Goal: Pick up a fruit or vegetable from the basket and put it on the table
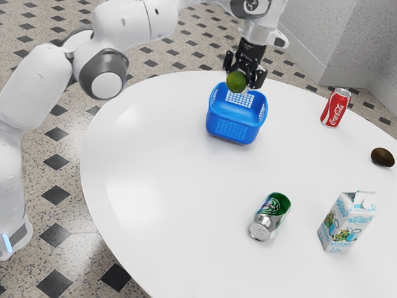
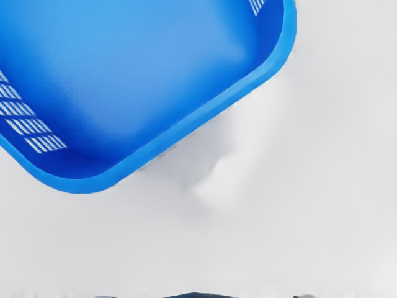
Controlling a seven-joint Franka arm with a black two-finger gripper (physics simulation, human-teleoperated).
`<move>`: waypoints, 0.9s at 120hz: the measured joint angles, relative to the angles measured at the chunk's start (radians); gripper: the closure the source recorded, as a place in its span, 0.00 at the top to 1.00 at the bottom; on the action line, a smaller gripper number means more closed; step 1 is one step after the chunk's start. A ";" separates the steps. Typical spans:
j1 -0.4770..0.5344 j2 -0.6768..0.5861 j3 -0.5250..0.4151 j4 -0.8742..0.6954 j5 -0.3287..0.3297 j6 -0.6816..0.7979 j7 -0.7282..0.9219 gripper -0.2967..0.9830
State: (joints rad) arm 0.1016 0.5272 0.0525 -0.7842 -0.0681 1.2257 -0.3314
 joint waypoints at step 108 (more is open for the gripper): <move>-0.173 0.018 0.002 -0.008 -0.034 0.076 -0.123 0.75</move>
State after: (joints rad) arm -0.0715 0.5452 0.0546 -0.7921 -0.1019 1.3017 -0.4544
